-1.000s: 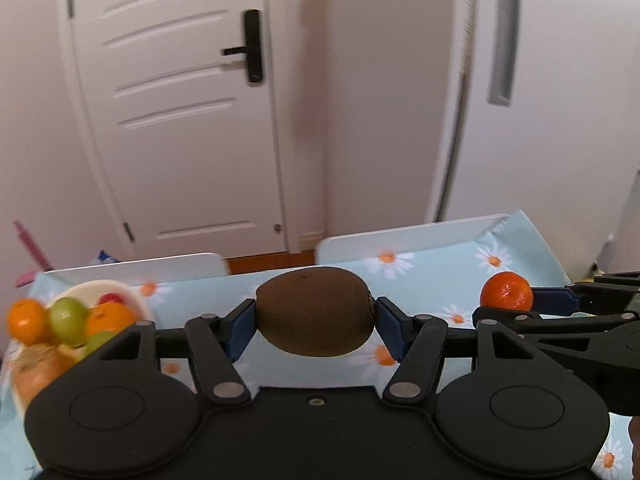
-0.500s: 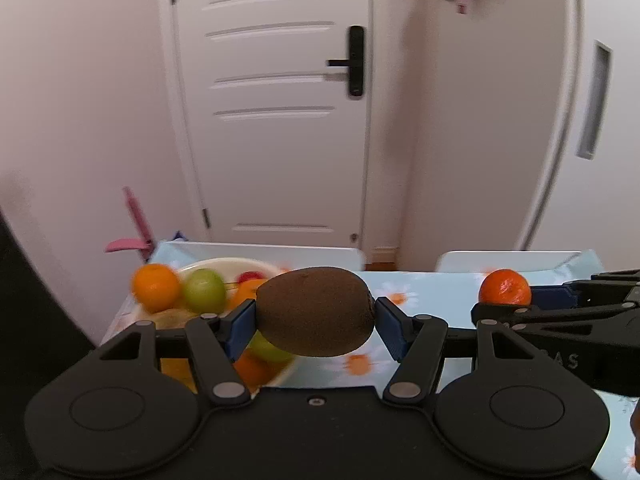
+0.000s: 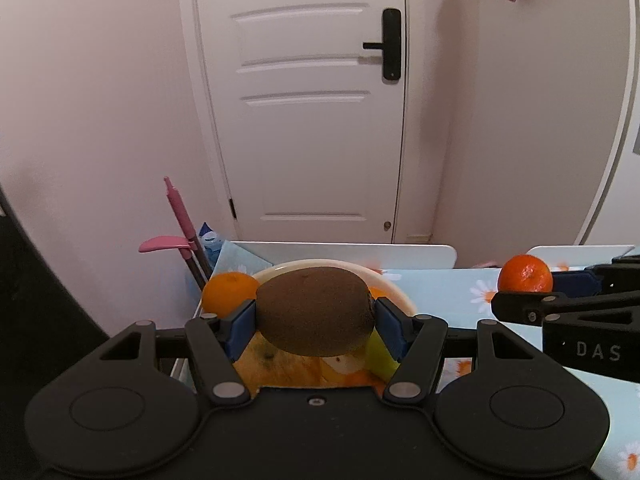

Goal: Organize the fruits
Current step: 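Carry the kiwi with the left tool to the bowl while the right tool carries the tangerine, then release the kiwi with the left tool while the right tool releases the tangerine in the bowl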

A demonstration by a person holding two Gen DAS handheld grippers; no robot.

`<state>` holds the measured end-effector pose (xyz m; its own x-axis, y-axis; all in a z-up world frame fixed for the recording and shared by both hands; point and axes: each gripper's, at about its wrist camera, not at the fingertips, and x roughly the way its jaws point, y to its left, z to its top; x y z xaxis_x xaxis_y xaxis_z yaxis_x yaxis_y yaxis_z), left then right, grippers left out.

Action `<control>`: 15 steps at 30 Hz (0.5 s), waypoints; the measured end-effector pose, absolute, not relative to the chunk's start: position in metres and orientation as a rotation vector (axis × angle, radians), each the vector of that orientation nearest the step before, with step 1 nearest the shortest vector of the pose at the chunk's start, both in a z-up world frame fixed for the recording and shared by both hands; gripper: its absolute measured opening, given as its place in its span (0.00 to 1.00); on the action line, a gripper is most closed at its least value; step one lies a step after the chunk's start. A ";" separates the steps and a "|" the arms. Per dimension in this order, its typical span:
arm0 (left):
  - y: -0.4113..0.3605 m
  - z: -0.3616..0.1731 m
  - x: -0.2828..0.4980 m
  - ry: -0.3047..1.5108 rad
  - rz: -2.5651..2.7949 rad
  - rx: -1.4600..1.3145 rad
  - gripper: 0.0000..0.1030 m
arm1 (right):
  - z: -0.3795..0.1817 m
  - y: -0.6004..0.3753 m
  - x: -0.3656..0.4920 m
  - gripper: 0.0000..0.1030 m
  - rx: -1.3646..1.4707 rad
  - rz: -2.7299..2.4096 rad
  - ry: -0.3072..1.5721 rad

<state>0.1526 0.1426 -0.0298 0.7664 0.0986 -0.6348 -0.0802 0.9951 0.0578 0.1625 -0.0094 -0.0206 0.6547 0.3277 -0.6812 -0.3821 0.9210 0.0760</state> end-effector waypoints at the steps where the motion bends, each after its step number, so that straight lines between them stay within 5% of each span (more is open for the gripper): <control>1: 0.146 -0.033 0.158 0.696 0.089 0.033 0.66 | -0.021 -0.006 0.166 0.51 -0.076 0.397 0.759; 12: 0.154 -0.063 0.187 0.765 0.019 0.069 0.68 | -0.035 0.009 0.190 0.51 -0.064 0.332 0.793; 15: 0.154 -0.059 0.182 0.724 0.027 0.087 0.92 | -0.036 0.011 0.193 0.51 -0.068 0.324 0.798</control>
<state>0.1822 0.1539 -0.0586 0.7493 0.0548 -0.6600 0.0057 0.9960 0.0892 0.1933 0.0111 -0.0357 0.6513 0.2602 -0.7128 -0.3108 0.9484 0.0622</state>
